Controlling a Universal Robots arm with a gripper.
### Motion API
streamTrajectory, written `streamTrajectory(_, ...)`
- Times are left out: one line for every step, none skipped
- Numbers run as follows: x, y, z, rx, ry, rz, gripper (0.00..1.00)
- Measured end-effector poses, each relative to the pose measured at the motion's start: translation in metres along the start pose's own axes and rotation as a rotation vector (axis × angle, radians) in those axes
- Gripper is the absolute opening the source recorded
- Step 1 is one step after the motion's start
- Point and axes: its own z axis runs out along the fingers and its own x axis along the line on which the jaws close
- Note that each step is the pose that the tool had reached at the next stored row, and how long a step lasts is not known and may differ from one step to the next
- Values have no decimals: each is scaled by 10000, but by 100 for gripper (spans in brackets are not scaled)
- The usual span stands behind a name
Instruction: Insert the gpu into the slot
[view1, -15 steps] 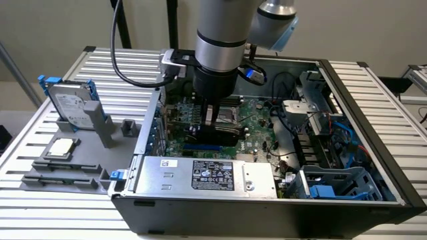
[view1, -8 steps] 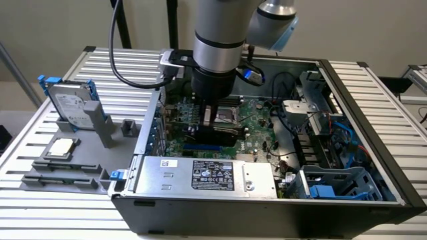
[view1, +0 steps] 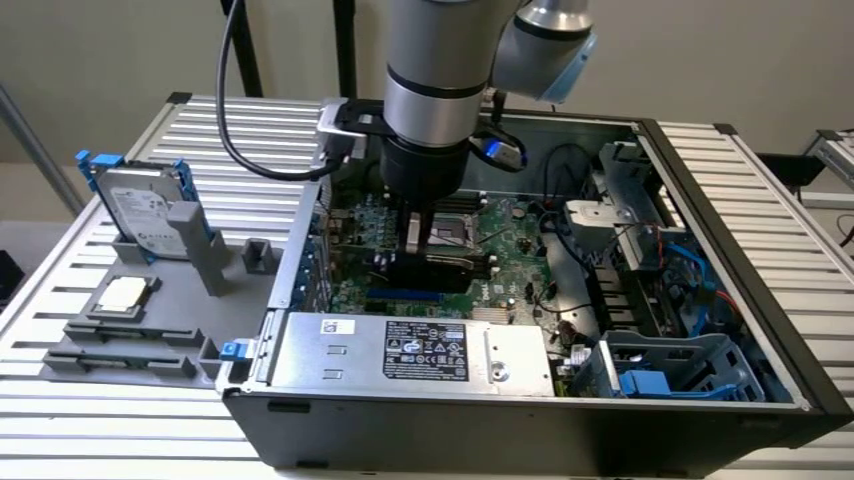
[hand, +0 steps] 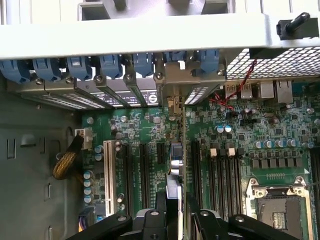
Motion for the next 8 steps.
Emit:
streamTrajectory(0, 2, 2, 0, -2, -28, 26)
streamTrajectory(0, 4, 3, -1, -3, -52, 26)
streamTrajectory(0, 5, 4, -2, -3, -70, 26)
streamTrajectory(0, 5, 5, -5, -3, -78, 26)
streamTrajectory(0, 5, 5, -7, -3, -80, 26)
streamTrajectory(0, 5, 5, -7, -4, -81, 26)
streamTrajectory(0, 5, 6, -7, -4, -82, 26)
streamTrajectory(0, 5, 6, -7, -4, -82, 26)
